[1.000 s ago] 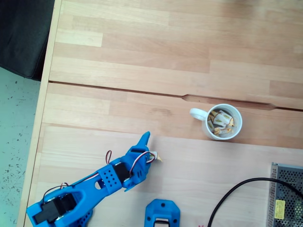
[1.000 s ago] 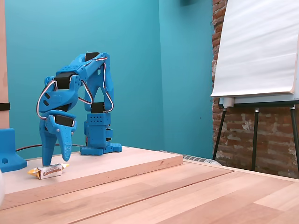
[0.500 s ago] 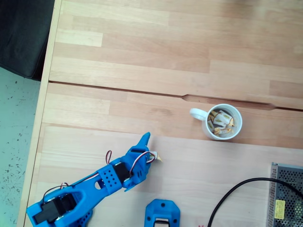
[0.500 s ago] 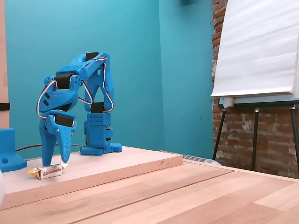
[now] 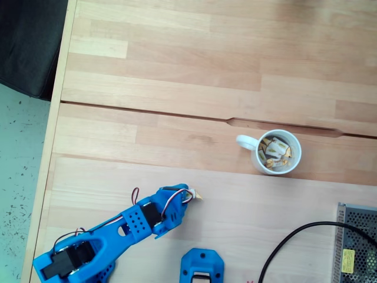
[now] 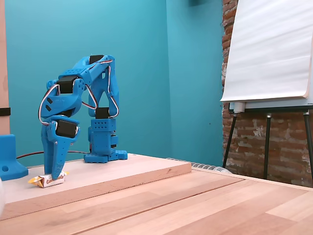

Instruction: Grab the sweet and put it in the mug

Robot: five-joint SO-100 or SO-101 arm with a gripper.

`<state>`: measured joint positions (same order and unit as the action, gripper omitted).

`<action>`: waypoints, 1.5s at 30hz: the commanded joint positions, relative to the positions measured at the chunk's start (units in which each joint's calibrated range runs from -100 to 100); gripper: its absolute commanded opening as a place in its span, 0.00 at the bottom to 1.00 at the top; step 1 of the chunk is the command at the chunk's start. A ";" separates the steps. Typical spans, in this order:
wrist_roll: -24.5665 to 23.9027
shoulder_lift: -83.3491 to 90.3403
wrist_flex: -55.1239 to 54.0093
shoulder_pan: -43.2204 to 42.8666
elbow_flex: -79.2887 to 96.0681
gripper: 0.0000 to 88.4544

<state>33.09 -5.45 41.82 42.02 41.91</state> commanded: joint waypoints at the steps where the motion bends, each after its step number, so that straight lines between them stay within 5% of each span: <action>1: 0.34 1.06 -0.29 0.10 -0.16 0.15; 9: 0.34 1.06 -0.29 0.10 -0.16 0.14; 15: 0.34 1.06 -0.29 0.10 -0.16 0.02; 33: -0.39 14.23 -0.21 -0.48 -2.93 0.04; 45: -7.72 21.03 -0.29 -0.56 -15.50 0.03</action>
<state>26.79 14.80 41.82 41.88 34.74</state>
